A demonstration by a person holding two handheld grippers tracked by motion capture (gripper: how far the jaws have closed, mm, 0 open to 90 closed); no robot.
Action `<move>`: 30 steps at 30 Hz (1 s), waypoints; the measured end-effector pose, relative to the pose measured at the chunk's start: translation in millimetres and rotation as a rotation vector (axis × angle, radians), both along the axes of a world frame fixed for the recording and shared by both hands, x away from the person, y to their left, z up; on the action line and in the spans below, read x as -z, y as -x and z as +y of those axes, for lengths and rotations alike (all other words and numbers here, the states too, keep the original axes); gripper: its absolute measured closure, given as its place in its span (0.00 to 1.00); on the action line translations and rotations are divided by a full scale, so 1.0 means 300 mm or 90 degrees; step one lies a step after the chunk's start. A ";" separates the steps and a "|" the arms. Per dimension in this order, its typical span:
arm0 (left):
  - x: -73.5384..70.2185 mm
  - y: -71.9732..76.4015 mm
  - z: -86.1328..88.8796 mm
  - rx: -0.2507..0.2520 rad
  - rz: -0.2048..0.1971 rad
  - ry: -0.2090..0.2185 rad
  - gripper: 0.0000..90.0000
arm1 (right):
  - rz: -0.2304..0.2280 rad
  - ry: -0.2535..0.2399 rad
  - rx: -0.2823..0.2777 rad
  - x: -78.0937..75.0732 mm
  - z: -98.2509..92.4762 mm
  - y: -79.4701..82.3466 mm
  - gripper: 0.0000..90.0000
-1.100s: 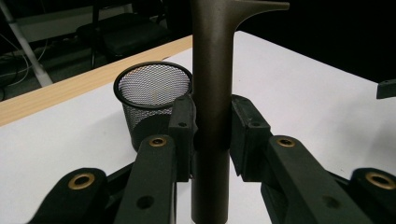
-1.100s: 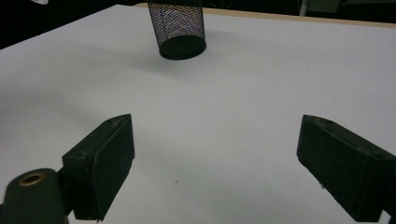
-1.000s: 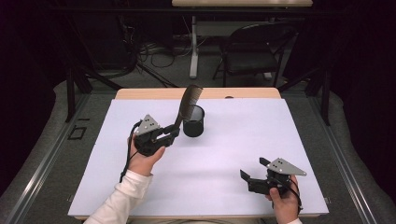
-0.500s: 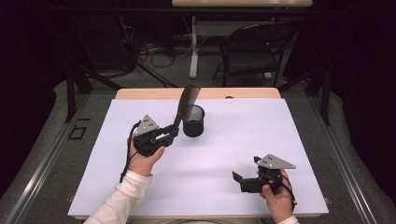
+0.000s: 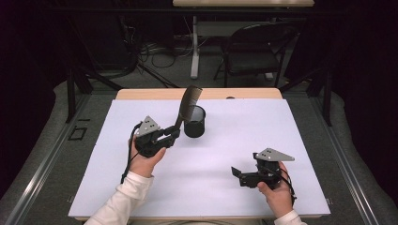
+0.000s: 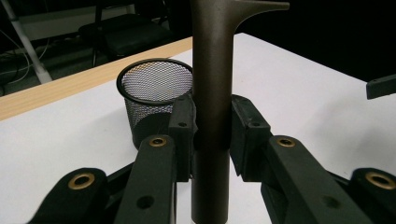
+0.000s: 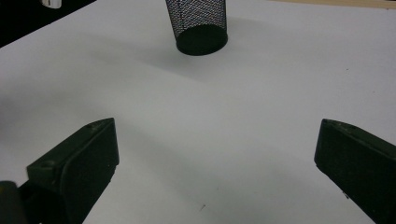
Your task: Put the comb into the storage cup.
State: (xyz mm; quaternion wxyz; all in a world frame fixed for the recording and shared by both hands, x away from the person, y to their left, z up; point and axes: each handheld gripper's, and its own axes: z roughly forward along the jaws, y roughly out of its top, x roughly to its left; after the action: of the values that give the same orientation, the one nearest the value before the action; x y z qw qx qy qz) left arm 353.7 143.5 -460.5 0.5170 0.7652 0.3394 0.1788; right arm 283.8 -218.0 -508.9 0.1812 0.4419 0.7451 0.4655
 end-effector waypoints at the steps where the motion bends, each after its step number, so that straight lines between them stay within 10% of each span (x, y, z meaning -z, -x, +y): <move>1: 0.000 -0.001 0.000 0.001 0.001 0.000 0.81 | 0.000 0.000 0.004 -0.003 0.004 -0.005 0.00; 30: -0.004 -0.001 0.012 -0.003 -0.006 0.006 0.81 | 0.008 0.010 0.003 -0.082 0.063 -0.100 0.00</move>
State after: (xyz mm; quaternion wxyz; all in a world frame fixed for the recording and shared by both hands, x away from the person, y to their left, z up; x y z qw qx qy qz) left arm 354.0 147.1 -459.2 0.5218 0.7611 0.3399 0.1817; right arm 313.7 -199.1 -484.4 0.1809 0.4451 0.7491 0.4561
